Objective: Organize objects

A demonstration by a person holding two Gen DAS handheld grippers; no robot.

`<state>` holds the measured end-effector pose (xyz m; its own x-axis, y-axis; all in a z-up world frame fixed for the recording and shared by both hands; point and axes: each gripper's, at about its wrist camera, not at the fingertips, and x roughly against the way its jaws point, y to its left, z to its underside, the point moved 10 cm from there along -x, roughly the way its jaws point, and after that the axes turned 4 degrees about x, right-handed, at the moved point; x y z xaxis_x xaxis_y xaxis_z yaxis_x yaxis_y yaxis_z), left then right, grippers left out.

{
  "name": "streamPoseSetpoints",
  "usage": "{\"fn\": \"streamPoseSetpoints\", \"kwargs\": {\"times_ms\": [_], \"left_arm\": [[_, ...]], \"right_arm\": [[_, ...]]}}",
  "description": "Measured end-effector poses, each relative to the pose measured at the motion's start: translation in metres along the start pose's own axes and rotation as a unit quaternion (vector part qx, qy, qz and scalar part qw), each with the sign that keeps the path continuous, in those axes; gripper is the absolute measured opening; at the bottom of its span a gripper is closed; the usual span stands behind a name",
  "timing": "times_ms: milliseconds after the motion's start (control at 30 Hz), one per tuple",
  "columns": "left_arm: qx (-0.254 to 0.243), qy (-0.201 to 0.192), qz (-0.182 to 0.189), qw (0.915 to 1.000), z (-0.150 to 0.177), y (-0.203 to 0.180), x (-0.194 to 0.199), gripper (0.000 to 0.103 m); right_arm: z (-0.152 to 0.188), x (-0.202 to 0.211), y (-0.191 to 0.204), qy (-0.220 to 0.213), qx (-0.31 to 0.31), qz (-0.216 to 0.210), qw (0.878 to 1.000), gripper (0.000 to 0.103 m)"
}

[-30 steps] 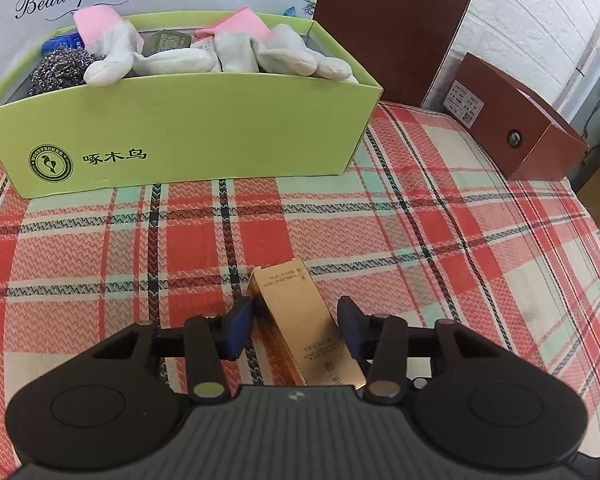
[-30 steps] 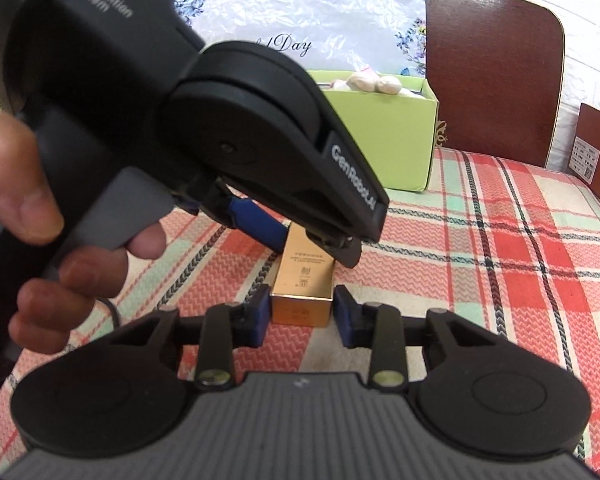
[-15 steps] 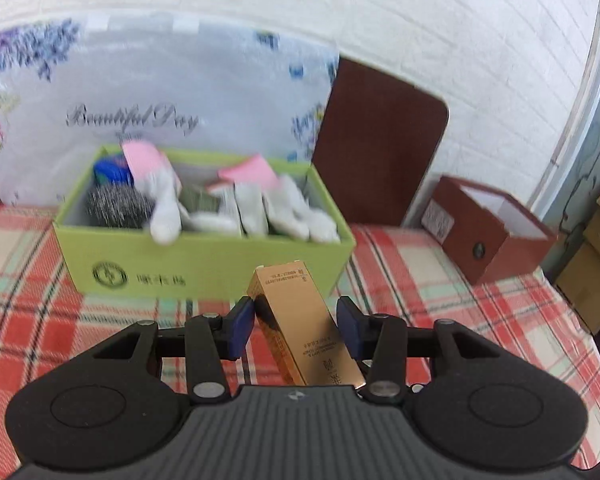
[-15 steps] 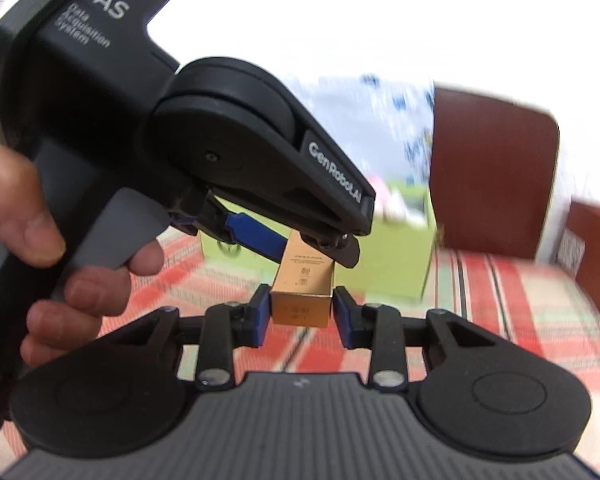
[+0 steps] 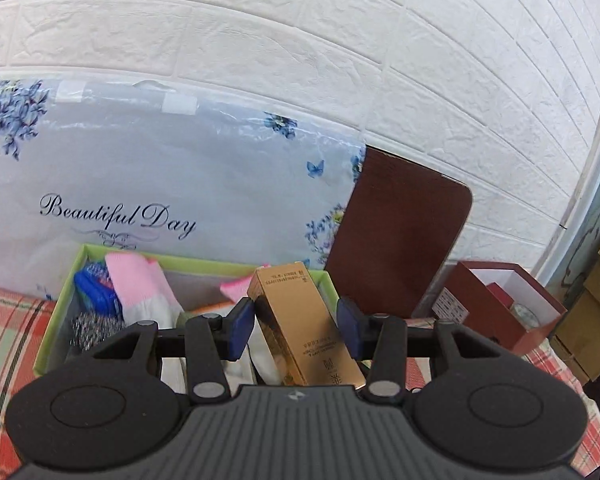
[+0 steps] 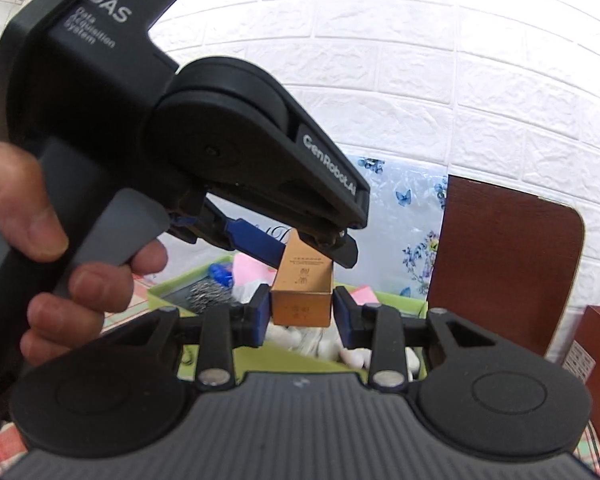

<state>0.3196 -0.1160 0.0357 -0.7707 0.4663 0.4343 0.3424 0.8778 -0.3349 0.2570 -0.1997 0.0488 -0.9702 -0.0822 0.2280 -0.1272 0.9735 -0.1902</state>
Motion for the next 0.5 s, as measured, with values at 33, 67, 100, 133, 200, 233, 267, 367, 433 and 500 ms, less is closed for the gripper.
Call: {"fn": "streamPoseSetpoints", "kwargs": {"times_ms": [33, 67, 100, 133, 200, 233, 267, 367, 433, 500], "left_arm": [[-0.004, -0.001, -0.001, 1.0, -0.003, 0.002, -0.005, 0.048], [-0.006, -0.002, -0.001, 1.0, -0.005, 0.004, -0.012, 0.048], [-0.006, -0.005, -0.002, 1.0, -0.007, 0.007, -0.018, 0.047], [-0.006, -0.015, -0.011, 0.9998, -0.01, 0.012, -0.024, 0.054], [-0.006, -0.026, -0.058, 0.998, -0.012, 0.028, -0.033, 0.081], [0.002, -0.034, -0.081, 0.9961, -0.011, 0.038, -0.033, 0.081], [0.017, -0.038, -0.091, 0.995, -0.008, 0.049, -0.031, 0.081], [0.049, -0.044, -0.075, 0.995, 0.004, 0.066, -0.017, 0.081], [0.053, -0.055, -0.08, 0.9939, 0.011, 0.072, -0.004, 0.081], [0.056, -0.061, -0.082, 0.9932, 0.018, 0.074, 0.009, 0.081]], "right_arm": [[-0.001, -0.008, -0.003, 0.0, -0.001, -0.001, 1.0, 0.033], [-0.002, -0.015, -0.005, 0.001, -0.001, 0.0, 1.0, 0.033], [-0.002, -0.021, -0.008, 0.002, 0.001, 0.002, 1.0, 0.033], [-0.001, -0.028, -0.01, 0.003, 0.004, 0.004, 1.0, 0.033], [0.004, -0.043, -0.011, 0.014, 0.019, 0.002, 1.0, 0.047], [0.008, -0.047, -0.012, 0.024, 0.025, 0.001, 0.999, 0.057], [0.014, -0.047, -0.014, 0.03, 0.027, 0.005, 0.999, 0.069], [0.027, -0.037, -0.019, 0.028, 0.007, 0.004, 1.0, 0.089], [0.034, -0.027, -0.023, 0.027, -0.021, 0.01, 0.999, 0.096], [0.04, -0.017, -0.027, 0.028, -0.042, 0.015, 0.999, 0.103]]}}
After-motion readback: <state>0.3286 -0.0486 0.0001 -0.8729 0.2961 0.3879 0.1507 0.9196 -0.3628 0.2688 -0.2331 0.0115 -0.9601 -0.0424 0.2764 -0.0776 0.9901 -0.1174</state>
